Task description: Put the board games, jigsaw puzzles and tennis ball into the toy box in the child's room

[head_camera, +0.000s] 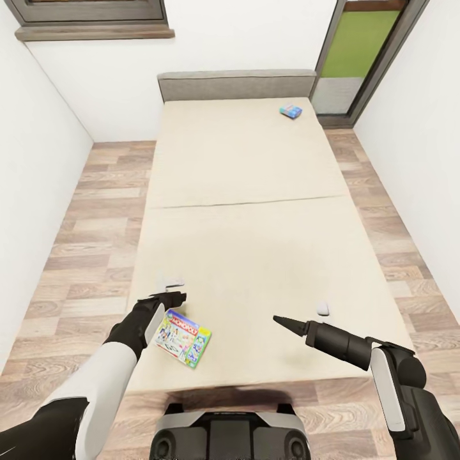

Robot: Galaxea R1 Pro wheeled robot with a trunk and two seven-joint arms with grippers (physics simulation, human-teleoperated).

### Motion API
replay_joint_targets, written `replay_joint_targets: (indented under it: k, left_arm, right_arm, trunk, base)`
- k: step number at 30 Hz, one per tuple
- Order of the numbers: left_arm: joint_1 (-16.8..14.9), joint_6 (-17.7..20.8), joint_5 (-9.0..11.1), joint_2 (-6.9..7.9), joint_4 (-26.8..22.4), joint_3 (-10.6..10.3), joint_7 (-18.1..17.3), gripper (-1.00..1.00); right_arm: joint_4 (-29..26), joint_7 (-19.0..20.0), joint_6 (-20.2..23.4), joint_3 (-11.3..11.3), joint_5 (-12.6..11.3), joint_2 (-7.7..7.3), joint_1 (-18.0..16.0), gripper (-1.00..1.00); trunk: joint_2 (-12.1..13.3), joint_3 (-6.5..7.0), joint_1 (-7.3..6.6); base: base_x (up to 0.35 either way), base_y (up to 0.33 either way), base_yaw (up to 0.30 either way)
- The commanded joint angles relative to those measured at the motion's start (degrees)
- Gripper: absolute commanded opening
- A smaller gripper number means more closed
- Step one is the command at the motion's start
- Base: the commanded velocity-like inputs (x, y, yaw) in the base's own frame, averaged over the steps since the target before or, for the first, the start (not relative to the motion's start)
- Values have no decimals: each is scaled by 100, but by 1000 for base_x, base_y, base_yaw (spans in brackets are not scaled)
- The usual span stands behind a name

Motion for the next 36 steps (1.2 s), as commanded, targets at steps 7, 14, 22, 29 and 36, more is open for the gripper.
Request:
replay_joint_targets:
  k: [7, 14, 22, 29, 36]
  left_arm:
    - [-1, 7, -1, -11, -10, 25, 5, 100]
    - [-1, 1, 0, -12, -10, 23, 3, 100]
    - [-1, -1, -5, -12, -10, 24, 5, 100]
    - [-1, -6, -5, -12, -10, 24, 6, 100]
    - [-1, -8, -5, -12, -10, 24, 10, 100]
  right_arm:
    - [-1, 22, -5, -4, 8, 0, -3, 100]
    - [-1, 22, -30, -4, 12, 0, -5, 100]
    - [-1, 22, -39, -4, 16, 0, -4, 100]
    - [-1, 24, -50, -4, 17, 0, -6, 100]
    - [-1, 29, -52, -10, 11, 0, -5, 100]
  trunk:
    - [-7, -71, 2]
    - [-7, -137, 2]
    - [-7, -213, 2]
    - [-7, -279, 2]
    - [-7, -344, 2]
  base:
    - [0, 0, 0]
    - [0, 0, 0]
    - [0, 0, 0]
    - [0, 0, 0]
    - [0, 0, 0]
